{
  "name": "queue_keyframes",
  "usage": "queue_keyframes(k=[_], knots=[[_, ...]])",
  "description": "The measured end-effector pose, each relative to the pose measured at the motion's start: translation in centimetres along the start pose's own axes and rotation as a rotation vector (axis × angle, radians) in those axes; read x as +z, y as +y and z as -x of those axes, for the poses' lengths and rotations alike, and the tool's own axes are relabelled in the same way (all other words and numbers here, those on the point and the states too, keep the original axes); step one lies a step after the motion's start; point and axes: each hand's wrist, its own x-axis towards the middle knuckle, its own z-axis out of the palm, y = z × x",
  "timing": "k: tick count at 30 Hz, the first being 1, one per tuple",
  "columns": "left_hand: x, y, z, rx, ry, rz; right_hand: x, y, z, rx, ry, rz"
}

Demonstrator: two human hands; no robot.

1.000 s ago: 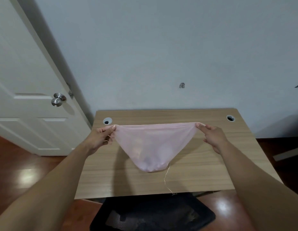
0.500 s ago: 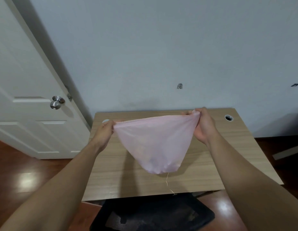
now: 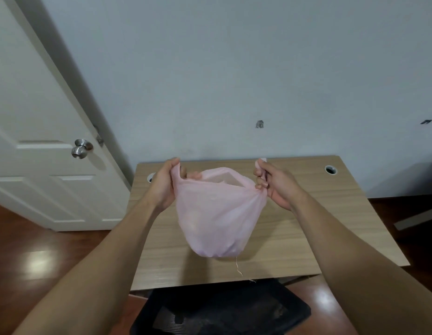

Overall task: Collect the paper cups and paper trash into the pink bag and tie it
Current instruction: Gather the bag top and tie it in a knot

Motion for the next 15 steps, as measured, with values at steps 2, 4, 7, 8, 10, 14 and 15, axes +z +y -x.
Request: queue_keyframes(k=[2, 4, 7, 8, 10, 14, 15], knots=[[0.3, -0.3, -0.6, 0.072, -0.037, -0.17, 0.5, 0.1, 0.1, -0.003, -0.005, -0.014], [0.9, -0.8, -0.5, 0.121, -0.088, -0.363, 1.2, 0.1, 0.3, -0.014, -0.011, -0.026], [2.6, -0.8, 0.4, 0.161, -0.138, -0.667, 2.5, 0.1, 0.3, -0.033, -0.037, -0.034], [3.1, -0.9, 0.5, 0.191, -0.202, -0.803, 2.8, 0.1, 0.3, -0.039, -0.044, -0.036], [4.0, -1.4, 0.6, 0.216, -0.319, -1.06, 3.6, 0.1, 0.3, -0.052, -0.067, -0.057], [5.6, -2.8, 0.5, 0.135, -0.314, -1.305, 5.0, 0.2, 0.5, -0.047, -0.112, -0.184], [6.0, -2.9, 0.6, 0.084, -0.309, -1.382, 5.3, 0.2, 0.6, -0.046, -0.118, -0.203]])
